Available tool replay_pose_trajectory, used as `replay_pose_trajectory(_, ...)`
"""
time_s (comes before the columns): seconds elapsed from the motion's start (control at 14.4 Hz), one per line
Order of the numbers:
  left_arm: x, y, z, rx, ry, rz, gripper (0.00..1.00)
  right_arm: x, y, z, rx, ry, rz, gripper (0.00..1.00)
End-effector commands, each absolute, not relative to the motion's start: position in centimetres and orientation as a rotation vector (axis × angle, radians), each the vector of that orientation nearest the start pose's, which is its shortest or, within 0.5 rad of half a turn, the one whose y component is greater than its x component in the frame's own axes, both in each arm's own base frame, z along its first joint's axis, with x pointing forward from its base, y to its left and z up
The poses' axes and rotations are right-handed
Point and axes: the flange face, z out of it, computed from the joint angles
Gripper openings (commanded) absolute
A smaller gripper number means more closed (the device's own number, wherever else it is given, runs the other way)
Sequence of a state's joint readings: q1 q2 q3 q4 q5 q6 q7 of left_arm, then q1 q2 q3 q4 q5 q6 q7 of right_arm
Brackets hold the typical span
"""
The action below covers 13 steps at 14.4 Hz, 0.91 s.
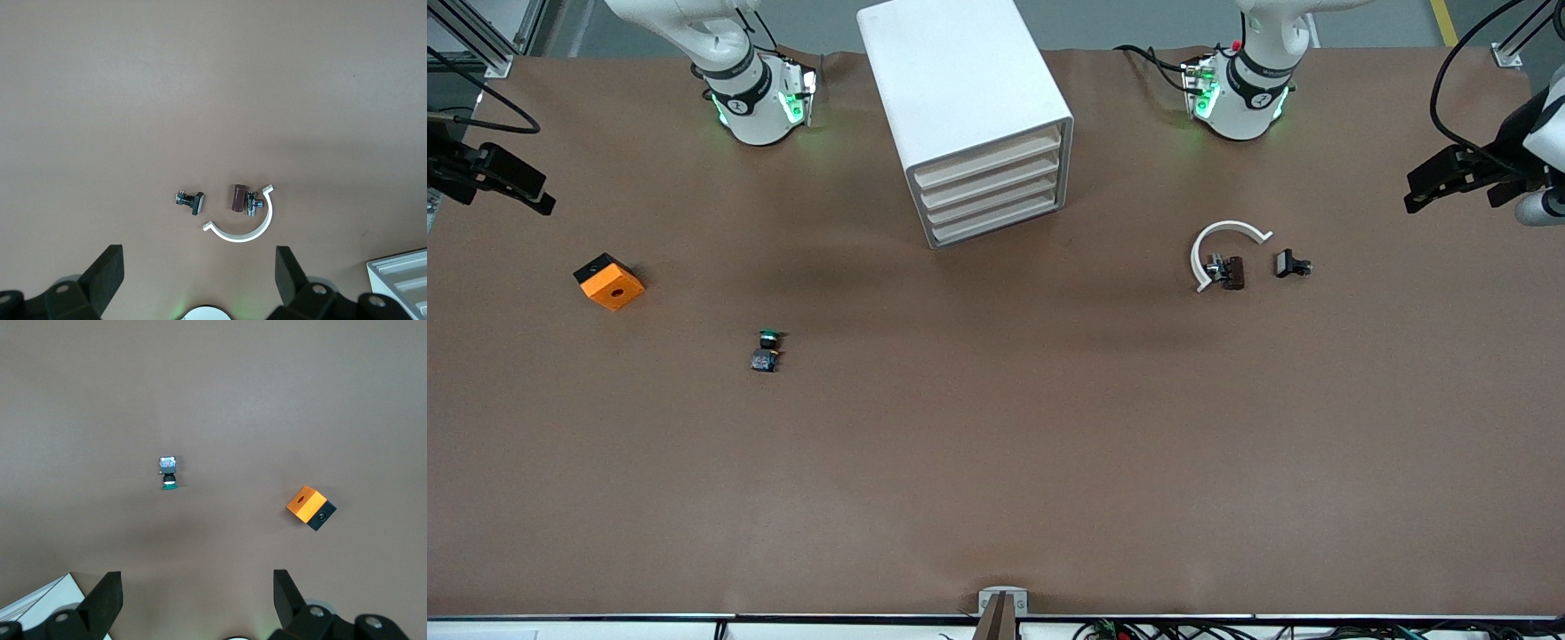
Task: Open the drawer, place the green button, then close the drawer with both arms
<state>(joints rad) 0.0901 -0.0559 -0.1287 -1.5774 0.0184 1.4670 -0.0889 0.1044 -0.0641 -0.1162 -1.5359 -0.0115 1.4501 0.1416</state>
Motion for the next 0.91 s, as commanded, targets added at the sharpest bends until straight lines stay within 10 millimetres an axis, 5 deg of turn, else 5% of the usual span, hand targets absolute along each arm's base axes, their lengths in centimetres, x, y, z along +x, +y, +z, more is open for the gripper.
replay_pose_trajectory(0.0, 52.4, -1.9, 65.0, -3.122, -0.064, 0.090, 1.00, 52.5, -1.0, 66.8, -3.140, 0.224, 0.027, 1.00)
replay_pose_trajectory(0.49, 55.5, -1.9, 61.7, -3.159, -0.122, 0.180, 1.00, 52.6, -1.1, 66.6, -3.143, 0.229, 0.033, 1.00)
replay_pose_trajectory(0.7, 58.3, -3.8, 56.7, -3.197, -0.424, 0.302, 1.00, 52.5, -1.1, 66.0, -3.140, 0.240, 0.067, 1.00)
replay_pose_trajectory(0.84, 60.2, -6.8, 52.8, -3.163, -0.661, 0.369, 1.00, 52.8, -0.5, 65.3, -3.143, 0.226, 0.091, 1.00)
